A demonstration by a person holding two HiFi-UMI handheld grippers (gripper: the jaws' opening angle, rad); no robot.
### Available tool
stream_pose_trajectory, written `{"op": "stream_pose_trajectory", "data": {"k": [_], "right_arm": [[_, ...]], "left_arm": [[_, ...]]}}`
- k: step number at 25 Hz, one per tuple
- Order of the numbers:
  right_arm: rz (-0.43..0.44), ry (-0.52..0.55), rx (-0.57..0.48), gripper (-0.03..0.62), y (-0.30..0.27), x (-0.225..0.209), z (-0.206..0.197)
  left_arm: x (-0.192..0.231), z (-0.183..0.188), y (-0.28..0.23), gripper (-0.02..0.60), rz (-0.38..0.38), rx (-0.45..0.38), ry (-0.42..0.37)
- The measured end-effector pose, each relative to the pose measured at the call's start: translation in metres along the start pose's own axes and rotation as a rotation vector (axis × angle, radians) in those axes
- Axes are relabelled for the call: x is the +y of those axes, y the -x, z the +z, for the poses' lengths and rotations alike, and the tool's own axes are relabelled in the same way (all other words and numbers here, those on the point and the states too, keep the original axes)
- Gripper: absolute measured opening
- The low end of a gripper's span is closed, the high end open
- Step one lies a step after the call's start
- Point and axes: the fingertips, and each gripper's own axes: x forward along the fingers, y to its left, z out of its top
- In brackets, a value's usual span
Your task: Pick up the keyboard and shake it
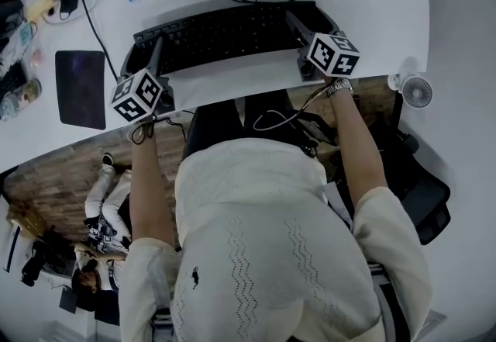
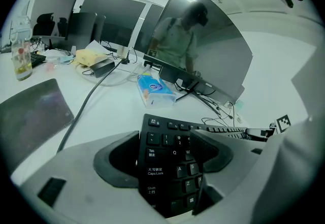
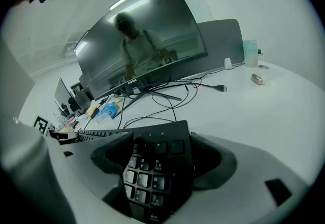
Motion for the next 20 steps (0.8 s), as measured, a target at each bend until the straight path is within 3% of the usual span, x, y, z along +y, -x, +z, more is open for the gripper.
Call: {"op": "stream_pose_trajectory", "data": {"k": [20], "right_arm": [[0.026,0.071,-0.121,0.350,0.042,0.045,0.062]], "left_arm": [[-0.015,0.056,0.054,0.301,-0.016,-0.112,-0.011]]}}
